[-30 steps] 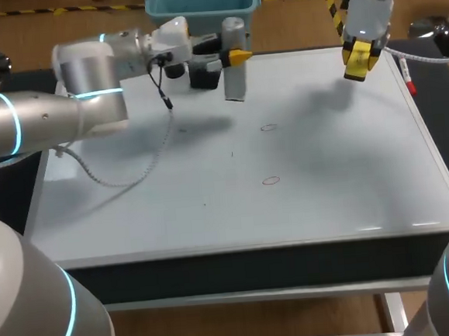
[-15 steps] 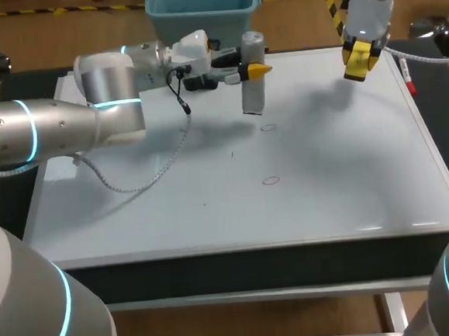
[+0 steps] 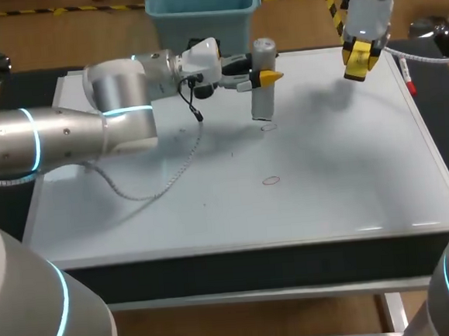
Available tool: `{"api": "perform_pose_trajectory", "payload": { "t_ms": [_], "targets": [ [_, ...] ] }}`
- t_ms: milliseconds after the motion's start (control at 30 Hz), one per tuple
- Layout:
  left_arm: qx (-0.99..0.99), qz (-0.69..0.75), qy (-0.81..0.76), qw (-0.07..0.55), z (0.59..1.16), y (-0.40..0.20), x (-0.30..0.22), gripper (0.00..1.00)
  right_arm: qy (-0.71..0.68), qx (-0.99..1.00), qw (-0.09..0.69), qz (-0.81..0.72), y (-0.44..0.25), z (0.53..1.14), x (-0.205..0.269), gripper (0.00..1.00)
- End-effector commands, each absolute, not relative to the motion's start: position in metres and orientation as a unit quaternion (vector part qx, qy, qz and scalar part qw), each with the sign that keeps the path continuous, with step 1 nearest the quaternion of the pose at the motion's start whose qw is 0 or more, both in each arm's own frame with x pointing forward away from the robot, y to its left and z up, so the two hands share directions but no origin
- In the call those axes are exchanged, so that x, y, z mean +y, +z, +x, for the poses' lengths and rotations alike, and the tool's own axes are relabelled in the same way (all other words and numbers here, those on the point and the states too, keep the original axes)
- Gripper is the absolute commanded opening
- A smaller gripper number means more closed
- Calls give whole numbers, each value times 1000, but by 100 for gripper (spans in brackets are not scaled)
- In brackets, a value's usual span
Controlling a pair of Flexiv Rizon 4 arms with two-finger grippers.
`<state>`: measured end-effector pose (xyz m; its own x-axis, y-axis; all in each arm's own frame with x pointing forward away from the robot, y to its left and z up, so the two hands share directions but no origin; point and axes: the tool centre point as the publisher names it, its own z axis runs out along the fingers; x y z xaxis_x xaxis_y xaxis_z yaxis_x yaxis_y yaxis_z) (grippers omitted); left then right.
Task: Pick up the inspection probe, press it on each red-marked spot on the whiteboard one by one, put down the probe, pick up the eraser, and wipe off all the red marks.
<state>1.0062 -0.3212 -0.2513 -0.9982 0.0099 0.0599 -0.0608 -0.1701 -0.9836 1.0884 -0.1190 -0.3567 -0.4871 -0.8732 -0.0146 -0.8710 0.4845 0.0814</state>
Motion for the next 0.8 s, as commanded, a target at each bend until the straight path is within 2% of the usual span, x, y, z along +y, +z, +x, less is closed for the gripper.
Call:
{"api": "perform_pose_trajectory", "payload": {
  "t_ms": [33, 800],
  "targets": [
    [-638, 23, 770, 20, 1003, -257, -326, 0, -38, -861, 15, 507, -356, 1088, -120, 0],
    [-637, 11, 770, 30, 1005, -280, -339, 0, -38, -861, 15, 507, -356, 1088, -120, 0]
  ]
}}
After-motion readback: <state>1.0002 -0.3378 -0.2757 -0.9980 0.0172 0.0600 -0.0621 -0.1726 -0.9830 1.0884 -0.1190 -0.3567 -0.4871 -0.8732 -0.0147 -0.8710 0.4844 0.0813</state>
